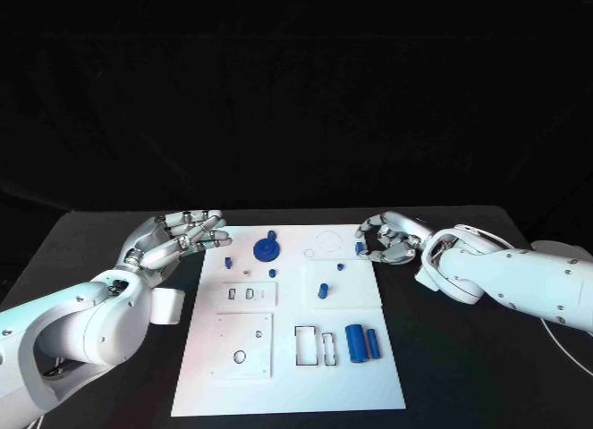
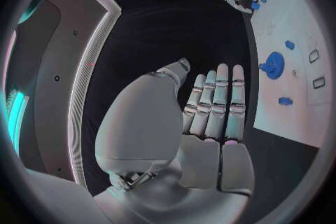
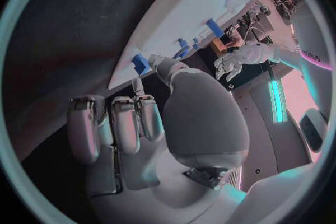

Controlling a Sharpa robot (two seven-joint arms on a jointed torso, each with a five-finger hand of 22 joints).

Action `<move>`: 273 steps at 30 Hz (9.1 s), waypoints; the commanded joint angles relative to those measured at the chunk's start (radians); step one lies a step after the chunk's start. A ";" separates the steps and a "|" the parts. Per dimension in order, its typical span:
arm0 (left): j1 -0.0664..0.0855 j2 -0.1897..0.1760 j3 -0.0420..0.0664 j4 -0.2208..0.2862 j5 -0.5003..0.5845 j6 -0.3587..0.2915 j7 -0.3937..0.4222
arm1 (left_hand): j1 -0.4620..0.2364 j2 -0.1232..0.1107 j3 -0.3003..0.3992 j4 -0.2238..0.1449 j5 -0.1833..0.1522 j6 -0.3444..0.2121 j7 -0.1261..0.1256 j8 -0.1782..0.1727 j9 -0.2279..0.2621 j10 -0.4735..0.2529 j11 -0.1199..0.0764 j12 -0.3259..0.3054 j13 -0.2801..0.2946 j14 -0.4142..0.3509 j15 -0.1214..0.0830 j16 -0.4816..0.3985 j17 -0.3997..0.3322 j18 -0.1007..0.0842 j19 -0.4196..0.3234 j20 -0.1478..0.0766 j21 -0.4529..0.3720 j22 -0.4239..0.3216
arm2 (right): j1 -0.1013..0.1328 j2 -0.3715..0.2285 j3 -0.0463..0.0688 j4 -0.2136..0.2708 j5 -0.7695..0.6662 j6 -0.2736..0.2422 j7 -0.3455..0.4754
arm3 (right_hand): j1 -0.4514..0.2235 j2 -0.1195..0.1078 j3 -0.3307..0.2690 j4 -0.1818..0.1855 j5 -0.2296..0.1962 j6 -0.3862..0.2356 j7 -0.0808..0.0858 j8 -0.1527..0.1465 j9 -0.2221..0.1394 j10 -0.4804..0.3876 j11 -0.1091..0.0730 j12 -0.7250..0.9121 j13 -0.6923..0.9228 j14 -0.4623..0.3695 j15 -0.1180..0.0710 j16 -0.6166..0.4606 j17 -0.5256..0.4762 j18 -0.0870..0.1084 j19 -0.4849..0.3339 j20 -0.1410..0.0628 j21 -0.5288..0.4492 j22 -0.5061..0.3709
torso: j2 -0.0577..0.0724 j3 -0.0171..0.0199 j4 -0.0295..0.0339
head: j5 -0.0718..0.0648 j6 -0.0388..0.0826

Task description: Assemble the parts on the task board

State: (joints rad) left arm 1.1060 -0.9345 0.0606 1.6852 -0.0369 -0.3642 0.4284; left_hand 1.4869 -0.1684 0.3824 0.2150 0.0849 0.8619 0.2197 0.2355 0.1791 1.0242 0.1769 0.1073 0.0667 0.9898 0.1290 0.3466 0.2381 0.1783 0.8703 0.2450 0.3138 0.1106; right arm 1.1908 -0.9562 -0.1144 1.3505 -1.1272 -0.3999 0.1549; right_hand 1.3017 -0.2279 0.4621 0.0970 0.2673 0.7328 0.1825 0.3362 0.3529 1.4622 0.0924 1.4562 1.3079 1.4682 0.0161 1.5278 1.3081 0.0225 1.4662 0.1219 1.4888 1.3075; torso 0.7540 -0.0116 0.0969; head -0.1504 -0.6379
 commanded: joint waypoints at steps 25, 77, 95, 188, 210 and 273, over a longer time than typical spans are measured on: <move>0.001 -0.006 0.001 -0.008 0.002 0.020 -0.002 | -0.011 -0.004 0.007 -0.002 -0.003 0.003 0.017 -0.006 -0.001 0.010 0.001 -0.007 0.000 0.003 -0.001 0.006 0.002 0.005 0.005 0.001 0.004 -0.002 | -0.017 0.028 0.000 -0.025 -0.020 -0.015 -0.021 | -0.017 0.031 0.008 0.005 -0.016 0.063 -0.008 0.018 0.006 0.021 -0.004 0.020 0.155 0.078 0.000 0.010 0.157 -0.001 0.048 0.002 0.015 0.200 | -0.001 0.0008 -0.0030 | 0.003 -0.011; 0.001 -0.002 0.000 -0.019 0.002 0.020 -0.014 | -0.015 -0.005 0.010 -0.003 -0.004 0.004 0.017 -0.007 -0.002 0.011 0.001 -0.009 0.000 0.003 -0.001 0.006 0.004 0.005 0.005 0.002 0.004 -0.003 | 0.038 0.079 0.002 0.212 -0.133 -0.130 -0.220 | -0.007 0.131 0.112 -0.038 -0.136 0.151 -0.051 0.082 0.039 0.017 -0.043 0.009 0.148 0.082 -0.035 0.014 0.176 -0.011 0.074 -0.033 0.045 0.231 | -0.006 -0.0048 0.0013 | 0.045 -0.014; 0.001 0.020 0.000 -0.032 0.002 0.016 -0.020 | -0.015 -0.005 0.010 -0.003 -0.004 0.004 0.017 -0.007 -0.002 0.011 0.001 -0.009 0.000 0.003 -0.001 0.006 0.004 0.005 0.005 0.002 0.004 -0.003 | 0.021 0.288 -0.007 0.249 -0.304 -0.033 -0.440 | -0.025 0.124 0.117 -0.034 -0.131 0.157 -0.051 0.080 0.040 0.011 -0.043 0.001 0.140 0.081 -0.034 0.011 0.168 -0.011 0.075 -0.032 0.046 0.232 | -0.011 -0.0110 0.0109 | 0.070 -0.032; 0.001 0.014 0.000 -0.030 0.001 0.018 -0.023 | -0.016 -0.005 0.012 -0.004 -0.005 0.004 0.017 -0.007 -0.002 0.012 0.001 -0.010 0.000 0.003 -0.001 0.006 0.005 0.005 0.006 0.001 0.004 -0.004 | -0.034 0.368 -0.024 0.176 -0.401 0.045 -0.463 | -0.073 0.063 0.103 -0.026 -0.136 0.167 -0.052 0.059 0.034 0.005 -0.044 -0.011 0.130 0.079 -0.036 0.007 0.161 -0.010 0.074 -0.034 0.042 0.230 | -0.011 -0.0074 0.0062 | 0.099 -0.073; 0.001 0.013 0.000 -0.030 0.002 0.019 -0.024 | -0.018 -0.006 0.015 -0.006 -0.006 0.005 0.017 -0.008 -0.003 0.014 0.001 -0.013 0.000 0.002 -0.001 0.007 0.007 0.005 0.006 0.001 0.004 -0.005 | -0.034 0.368 -0.024 0.176 -0.406 0.018 -0.460 | -0.089 0.036 0.094 -0.017 -0.147 0.138 -0.037 0.027 0.021 -0.018 -0.031 -0.036 0.106 0.077 -0.026 0.004 0.155 -0.008 0.067 -0.027 0.033 0.224 | -0.011 -0.0078 0.0064 | 0.097 -0.073; 0.078 0.112 -0.003 -0.227 -0.670 0.355 -0.714 | -0.356 0.078 -0.226 0.079 -0.011 -0.030 -0.108 0.338 0.219 0.092 -0.143 0.724 0.532 0.509 -0.166 1.082 1.044 -0.027 0.427 -0.190 0.722 0.520 | 0.135 0.060 -0.002 0.195 0.193 -0.184 0.004 | 0.126 0.115 -0.321 0.189 -0.026 0.024 0.003 -0.035 -0.051 -0.083 0.007 -0.082 0.038 0.070 0.008 -0.008 0.134 0.009 0.030 0.009 -0.030 0.187 | -0.081 0.0170 -0.0124 | 0.133 -0.086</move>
State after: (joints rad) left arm 1.1779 -0.8295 0.0583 1.4655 -0.5644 -0.1380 -0.1099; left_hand 1.1351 -0.0932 0.1608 0.2928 0.0769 0.8363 0.1112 0.5677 0.3950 1.1201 0.0329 0.8235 0.5930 1.4670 -0.0302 1.4243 1.2770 0.1616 1.2843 0.0565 1.0143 0.6013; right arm 1.3247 -0.8944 -0.1163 1.5486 -1.0040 -0.5823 0.1297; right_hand 1.4336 -0.1123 0.1372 0.2843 0.2345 0.7503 0.1859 0.2938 0.3008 1.3811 0.1036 1.3800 1.3079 1.4666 0.0282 1.5239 1.3079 0.0223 1.4661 0.1357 1.4655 1.3074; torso 0.6821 -0.0002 0.0852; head -0.0241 -0.7204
